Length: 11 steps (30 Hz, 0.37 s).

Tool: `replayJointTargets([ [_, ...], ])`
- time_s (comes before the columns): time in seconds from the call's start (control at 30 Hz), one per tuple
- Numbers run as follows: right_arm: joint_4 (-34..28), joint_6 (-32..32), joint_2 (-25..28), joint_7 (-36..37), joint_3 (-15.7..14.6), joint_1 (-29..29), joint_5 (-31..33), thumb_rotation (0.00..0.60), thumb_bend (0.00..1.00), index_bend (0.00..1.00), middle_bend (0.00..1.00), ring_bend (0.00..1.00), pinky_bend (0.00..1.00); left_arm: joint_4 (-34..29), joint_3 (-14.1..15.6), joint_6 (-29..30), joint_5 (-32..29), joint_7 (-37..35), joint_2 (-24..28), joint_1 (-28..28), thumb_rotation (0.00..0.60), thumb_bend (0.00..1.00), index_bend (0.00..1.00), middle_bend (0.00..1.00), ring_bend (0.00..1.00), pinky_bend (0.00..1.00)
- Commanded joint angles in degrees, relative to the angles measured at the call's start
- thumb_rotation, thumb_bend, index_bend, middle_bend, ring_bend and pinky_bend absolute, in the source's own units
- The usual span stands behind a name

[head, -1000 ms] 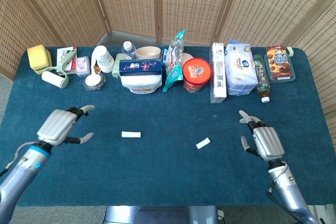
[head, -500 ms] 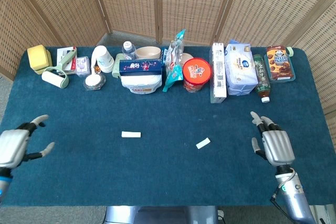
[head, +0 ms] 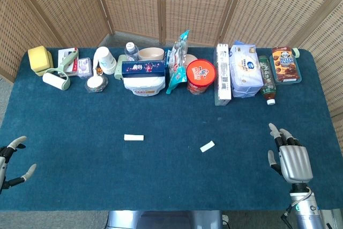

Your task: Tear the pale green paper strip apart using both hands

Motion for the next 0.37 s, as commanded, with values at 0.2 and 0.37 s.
replayJointTargets([
  [0.2,-0.33,-0.02,0.18,0.78,0.41,-0.44,-0.79,0.600,0.53,0.06,0.31,0.17,0.36,-0.20,-1.19,-0.93,1.45,-0.59,-0.54,0.68,0.414,0.25,0.16,0.32,0.32,0.56],
  [0.37,-0.03,-0.03,-0.04,1.29,0.54,-0.68,-1.48,0.600,0.53,0.06,0.31,0.17,0.36,-0.82,-1.96,-1.61,2.15,0.12,-0.52,0.93,0.416,0.25,0.16,0.32,0.32,0.56],
])
